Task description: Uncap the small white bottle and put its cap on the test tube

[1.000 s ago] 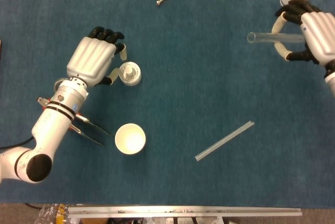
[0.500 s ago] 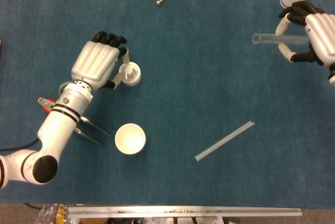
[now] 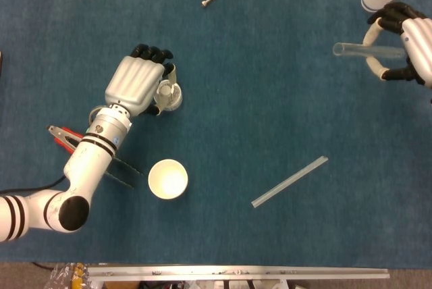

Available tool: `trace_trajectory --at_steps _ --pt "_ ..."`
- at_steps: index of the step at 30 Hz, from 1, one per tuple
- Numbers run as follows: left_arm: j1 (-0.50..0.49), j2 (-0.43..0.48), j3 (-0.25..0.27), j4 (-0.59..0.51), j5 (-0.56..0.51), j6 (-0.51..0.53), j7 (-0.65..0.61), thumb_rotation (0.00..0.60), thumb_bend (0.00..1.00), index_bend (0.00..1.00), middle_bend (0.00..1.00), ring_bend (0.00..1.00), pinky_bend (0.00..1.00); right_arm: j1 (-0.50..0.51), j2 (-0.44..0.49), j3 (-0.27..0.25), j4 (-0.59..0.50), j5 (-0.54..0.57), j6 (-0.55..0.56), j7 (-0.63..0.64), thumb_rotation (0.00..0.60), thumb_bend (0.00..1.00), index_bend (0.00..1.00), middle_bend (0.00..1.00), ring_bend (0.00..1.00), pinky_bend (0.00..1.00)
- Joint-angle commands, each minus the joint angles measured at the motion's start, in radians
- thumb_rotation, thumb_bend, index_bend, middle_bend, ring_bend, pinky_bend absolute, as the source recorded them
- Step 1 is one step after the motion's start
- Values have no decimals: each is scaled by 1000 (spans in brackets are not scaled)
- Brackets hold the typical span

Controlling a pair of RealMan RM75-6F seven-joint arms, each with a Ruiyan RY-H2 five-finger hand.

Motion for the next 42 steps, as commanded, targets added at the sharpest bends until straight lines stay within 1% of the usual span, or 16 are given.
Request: trace_trajectory --at_steps 1,21,42 --pt "-2 -7 2 7 -4 -1 -2 600 335 397 176 130 78 -1 1 0 1 -2 0 4 600 306 608 328 151 231" --pt "-11 -47 11 71 -11 -20 -33 600 335 412 183 130 78 -7 0 -2 16 -5 -2 21 600 306 609 328 151 231" --pt "-15 -35 12 83 -17 -31 -44 600 335 423 188 130 78 -7 -5 0 22 2 -3 19 600 306 615 328 151 231"
